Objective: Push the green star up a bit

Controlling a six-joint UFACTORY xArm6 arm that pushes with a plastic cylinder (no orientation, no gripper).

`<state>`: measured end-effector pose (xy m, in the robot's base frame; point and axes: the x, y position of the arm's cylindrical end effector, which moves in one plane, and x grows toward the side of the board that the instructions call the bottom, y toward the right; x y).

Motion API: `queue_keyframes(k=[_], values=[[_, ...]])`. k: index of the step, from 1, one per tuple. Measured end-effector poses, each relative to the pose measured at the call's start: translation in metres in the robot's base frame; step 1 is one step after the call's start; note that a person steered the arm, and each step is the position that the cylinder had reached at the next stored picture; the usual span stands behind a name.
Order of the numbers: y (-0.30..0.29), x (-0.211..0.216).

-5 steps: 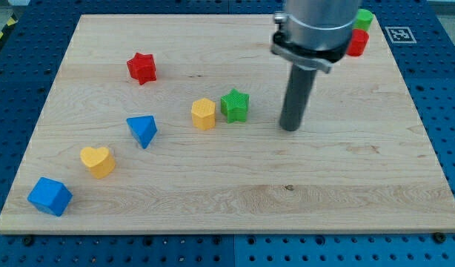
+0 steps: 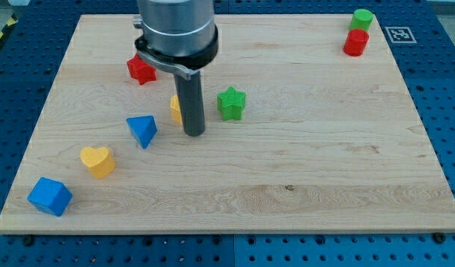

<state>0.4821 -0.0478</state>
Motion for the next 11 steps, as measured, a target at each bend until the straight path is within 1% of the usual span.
queue_keyframes(k=[1, 2, 4, 9, 10, 11], values=[[0.034, 0.01], [0.063, 0.002], [0.062, -0.028], [0.039, -0.03], [0.049, -0.032], [0.074, -0.042]])
